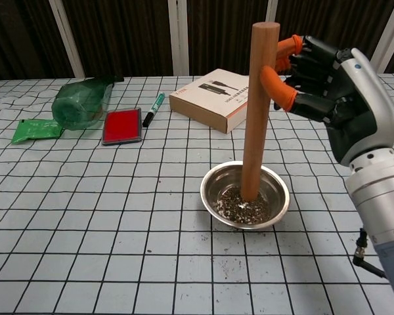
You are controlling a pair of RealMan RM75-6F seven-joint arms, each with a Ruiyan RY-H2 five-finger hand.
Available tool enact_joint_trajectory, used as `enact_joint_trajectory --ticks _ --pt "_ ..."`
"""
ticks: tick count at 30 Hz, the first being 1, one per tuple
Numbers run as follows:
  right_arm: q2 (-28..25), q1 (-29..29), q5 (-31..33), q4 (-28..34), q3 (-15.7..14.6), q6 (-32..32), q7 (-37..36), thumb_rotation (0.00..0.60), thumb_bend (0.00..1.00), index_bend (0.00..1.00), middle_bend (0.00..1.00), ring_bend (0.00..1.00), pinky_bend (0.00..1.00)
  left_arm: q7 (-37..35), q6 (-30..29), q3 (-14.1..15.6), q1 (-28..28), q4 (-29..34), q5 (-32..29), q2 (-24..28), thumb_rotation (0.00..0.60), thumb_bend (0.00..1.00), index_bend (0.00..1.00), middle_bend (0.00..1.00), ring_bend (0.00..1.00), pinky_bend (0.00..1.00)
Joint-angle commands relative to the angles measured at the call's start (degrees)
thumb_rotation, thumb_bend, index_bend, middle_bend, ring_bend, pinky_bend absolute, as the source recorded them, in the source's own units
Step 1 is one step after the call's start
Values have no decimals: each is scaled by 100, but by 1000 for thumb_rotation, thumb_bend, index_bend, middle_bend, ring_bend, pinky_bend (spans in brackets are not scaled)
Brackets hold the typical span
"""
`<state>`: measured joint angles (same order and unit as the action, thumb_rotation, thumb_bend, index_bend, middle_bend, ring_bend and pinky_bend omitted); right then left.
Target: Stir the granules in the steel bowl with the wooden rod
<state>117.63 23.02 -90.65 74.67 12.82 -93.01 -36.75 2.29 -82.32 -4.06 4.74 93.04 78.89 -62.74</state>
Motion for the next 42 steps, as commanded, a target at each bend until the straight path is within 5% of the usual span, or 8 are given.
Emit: enact_joint_trajectory --ticks 1,16,24,33,42 --pt "40 -22 59 -96 -33 50 -20 600 520 671 571 655 36 1 2 0 2 -1 0 -1 600 22 0 0 0 0" --pt "240 -107 122 -582 -220 168 -192 600 520 671 571 655 36 -1 18 2 6 0 -8 3 600 22 0 0 0 0" --pt "1 -54 -134 -300 -125 -30 -16 600 520 671 571 655 36 -15 13 3 2 -6 -3 4 600 22 0 0 0 0" --pt "-1372 -16 -506 1161 164 -93 886 600 520 671 571 655 36 32 16 9 9 -10 5 -10 600 22 0 0 0 0" --pt "-3025 -197 -574 1639 247 169 1765 600 521 671 571 655 36 104 -12 11 1 1 5 -31 600 21 0 0 0 0"
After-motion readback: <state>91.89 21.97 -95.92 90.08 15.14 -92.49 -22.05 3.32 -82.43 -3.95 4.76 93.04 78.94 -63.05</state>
